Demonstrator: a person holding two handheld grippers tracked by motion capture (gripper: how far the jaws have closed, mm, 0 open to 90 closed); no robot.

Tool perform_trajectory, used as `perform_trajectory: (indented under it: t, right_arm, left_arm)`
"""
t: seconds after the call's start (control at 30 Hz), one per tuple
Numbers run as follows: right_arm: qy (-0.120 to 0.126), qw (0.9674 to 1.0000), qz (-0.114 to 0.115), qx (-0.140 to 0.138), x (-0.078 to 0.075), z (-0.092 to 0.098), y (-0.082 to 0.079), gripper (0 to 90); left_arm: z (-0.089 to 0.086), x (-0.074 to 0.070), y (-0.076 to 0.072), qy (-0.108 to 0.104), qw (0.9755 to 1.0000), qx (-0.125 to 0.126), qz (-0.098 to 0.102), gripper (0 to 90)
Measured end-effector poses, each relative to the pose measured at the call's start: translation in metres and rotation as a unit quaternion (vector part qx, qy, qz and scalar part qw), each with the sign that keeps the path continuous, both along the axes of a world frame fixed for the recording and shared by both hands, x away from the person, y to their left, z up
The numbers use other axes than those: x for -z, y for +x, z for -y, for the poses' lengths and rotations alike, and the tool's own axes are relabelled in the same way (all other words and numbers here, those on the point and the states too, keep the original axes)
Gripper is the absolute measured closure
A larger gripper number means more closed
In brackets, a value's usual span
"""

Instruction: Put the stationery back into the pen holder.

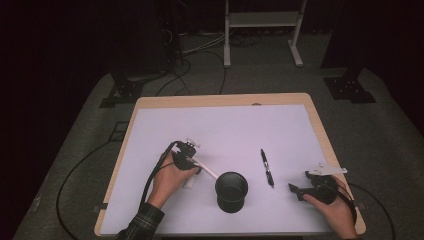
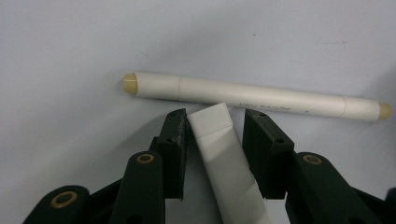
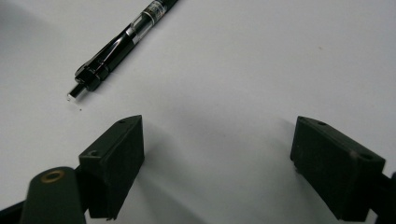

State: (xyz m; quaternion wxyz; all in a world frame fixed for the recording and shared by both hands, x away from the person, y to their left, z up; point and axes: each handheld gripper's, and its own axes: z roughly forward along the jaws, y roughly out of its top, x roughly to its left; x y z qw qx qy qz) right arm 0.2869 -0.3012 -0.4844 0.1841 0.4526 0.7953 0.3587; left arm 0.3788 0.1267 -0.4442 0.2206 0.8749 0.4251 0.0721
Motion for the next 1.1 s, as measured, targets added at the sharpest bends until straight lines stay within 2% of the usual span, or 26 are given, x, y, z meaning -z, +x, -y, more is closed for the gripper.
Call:
perform_trajectory:
  t: [0.37,0.63,0.9,1.1]
  right_arm:
    - [0.001,1.0,0.0,0.0,0.0,0.0,0.0,16.3]
    - [0.003,1.0,-0.001,0.0,0.0,0.0,0.0,16.3]
    - [0.008,1.0,-0.001,-0.001,0.0,0.001,0.0,16.3]
    - [0.011,0.9999,-0.002,0.0,0.0,0.002,0.001,16.3]
  left_arm:
    - [-0.003,0.001,0.001,-0.005,1.0,-0.002,0.003,65.2]
    - [-0.004,0.001,0.0,0.006,0.9998,0.013,0.014,69.6]
    - [-0.006,0.002,-0.004,0.003,0.9992,0.029,0.028,70.6]
    - [-0.011,0.002,-0.005,-0.021,0.9991,0.032,0.019,70.7]
